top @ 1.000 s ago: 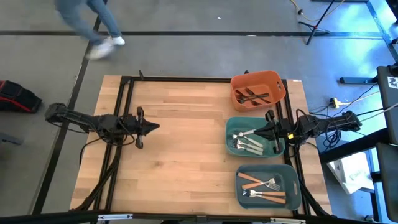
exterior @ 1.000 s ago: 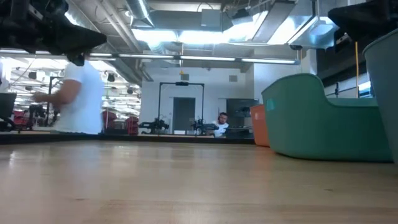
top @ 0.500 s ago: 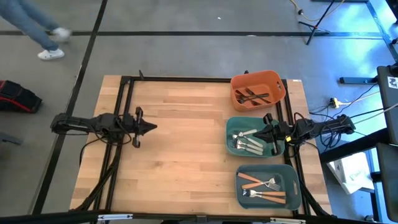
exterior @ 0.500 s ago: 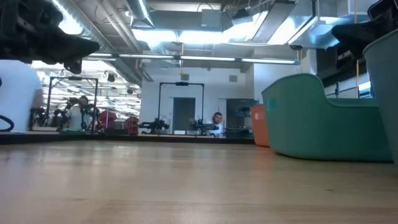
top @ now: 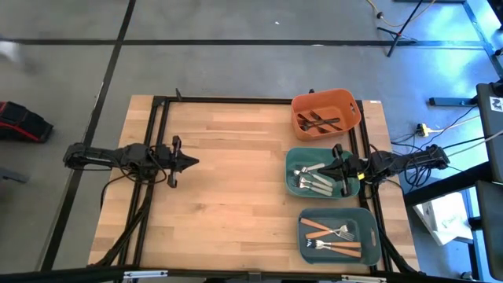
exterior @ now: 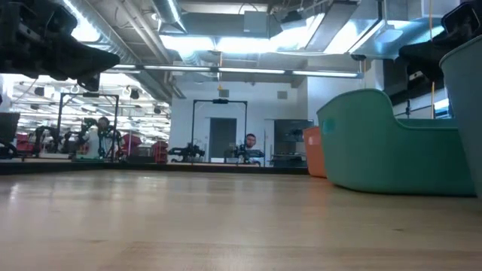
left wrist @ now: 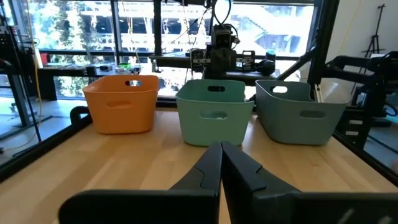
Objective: Sort silverware by color (type)
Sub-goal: Return to Home Position
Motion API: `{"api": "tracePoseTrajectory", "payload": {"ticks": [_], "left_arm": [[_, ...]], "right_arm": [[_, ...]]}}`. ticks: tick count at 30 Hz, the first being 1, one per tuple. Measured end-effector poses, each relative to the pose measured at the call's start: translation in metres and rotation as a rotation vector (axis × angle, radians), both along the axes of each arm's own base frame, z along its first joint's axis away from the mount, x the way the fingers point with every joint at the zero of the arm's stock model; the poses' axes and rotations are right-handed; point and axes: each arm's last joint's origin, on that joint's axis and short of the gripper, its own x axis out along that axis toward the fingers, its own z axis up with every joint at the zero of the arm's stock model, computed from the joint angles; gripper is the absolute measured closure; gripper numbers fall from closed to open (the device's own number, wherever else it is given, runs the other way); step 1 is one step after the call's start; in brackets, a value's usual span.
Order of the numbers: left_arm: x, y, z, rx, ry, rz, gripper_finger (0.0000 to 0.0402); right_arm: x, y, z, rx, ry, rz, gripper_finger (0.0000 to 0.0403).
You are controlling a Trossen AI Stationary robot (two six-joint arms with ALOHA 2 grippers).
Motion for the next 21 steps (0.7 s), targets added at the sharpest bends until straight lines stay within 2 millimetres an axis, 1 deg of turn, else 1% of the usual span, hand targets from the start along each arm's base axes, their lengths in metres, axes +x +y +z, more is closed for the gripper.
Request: {"api": "tracePoseTrajectory", "payload": {"ticks": [21], "left_arm": [[0.0000,0.0000,0.0000,0.000,0.000,0.000,0.0399]], "right_arm": [[0.0001,0.0000,-0.0015,-0.003,0.015,0.000,0.0400]]}}
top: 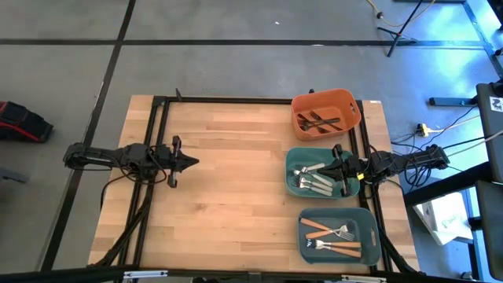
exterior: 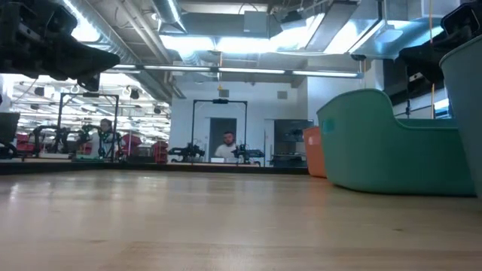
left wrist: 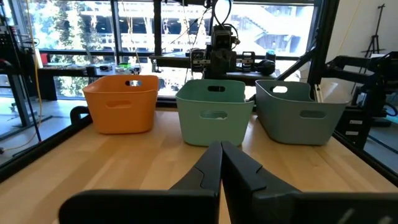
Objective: Sort silverware by color (type)
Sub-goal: Return to Home Position
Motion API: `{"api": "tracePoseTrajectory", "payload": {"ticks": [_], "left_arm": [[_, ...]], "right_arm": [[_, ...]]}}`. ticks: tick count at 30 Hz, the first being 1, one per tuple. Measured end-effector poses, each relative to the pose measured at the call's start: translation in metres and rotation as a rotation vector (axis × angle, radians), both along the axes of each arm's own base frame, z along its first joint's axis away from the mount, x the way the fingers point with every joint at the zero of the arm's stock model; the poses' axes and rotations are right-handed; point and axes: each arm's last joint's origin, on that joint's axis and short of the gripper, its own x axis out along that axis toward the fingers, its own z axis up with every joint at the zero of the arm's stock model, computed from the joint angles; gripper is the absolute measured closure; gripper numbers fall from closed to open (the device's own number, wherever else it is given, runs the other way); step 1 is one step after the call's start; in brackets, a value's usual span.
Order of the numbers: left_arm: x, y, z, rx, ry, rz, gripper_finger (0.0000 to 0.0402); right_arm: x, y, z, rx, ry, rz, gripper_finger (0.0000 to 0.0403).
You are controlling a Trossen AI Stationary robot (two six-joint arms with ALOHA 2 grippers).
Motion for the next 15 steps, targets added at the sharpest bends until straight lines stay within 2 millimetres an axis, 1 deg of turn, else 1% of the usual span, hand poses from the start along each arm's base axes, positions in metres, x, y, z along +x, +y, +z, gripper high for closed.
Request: {"api": "tracePoseTrajectory", "payload": {"ticks": [9,10,14,15], "left_arm": [[0.000,0.000,0.000,0.000,0.000,0.000,0.0399],[0.000,0.000,0.000,0.000,0.000,0.000,0.0399],[0.000,0.000,0.000,0.000,0.000,0.000,0.0399],[0.000,0.000,0.000,0.000,0.000,0.000,0.0399]], "right_arm": [[0.000,0.001,0.000,0.006,0.000,0.019,0.0400],[0.000,0.002,0.000,0.025,-0.001,0.062,0.0400],[-0.003,0.009,0.001,0.119,0.028,0.335,0.0400],[-0.003,0.010,0.001,0.132,0.038,0.373,0.0400]]}}
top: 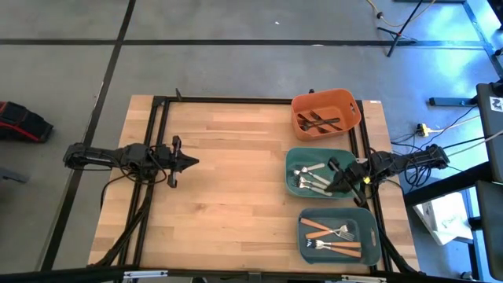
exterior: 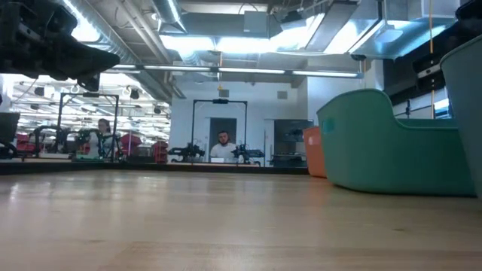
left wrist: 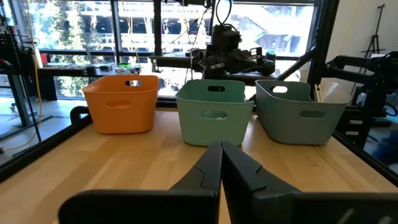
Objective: Sort silverware by color (type)
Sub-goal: Return to Home Position
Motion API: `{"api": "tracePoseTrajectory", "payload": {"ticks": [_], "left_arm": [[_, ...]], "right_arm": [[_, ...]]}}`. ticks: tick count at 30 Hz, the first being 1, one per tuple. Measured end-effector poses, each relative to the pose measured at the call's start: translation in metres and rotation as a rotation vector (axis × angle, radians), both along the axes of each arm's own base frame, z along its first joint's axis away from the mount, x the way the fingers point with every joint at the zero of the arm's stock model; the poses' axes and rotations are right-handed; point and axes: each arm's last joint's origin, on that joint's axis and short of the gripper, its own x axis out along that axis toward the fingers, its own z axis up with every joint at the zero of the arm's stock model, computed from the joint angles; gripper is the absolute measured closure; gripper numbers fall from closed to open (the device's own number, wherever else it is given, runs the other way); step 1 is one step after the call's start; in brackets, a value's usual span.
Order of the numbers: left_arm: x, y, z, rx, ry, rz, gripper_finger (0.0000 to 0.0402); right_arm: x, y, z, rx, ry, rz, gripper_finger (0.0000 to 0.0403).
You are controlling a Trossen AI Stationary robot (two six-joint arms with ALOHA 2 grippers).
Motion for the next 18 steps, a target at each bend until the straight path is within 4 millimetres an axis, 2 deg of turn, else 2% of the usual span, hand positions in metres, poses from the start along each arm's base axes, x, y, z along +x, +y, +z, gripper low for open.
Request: {"api": "tracePoseTrajectory", "payload": {"ticks": [18], "left_arm": [[0.0000,0.0000,0.0000,0.000,0.000,0.000,0.0399]], "right_arm": [[-0.0004,0.0007,0.0002,0.002,0.000,0.028,0.0400]]}}
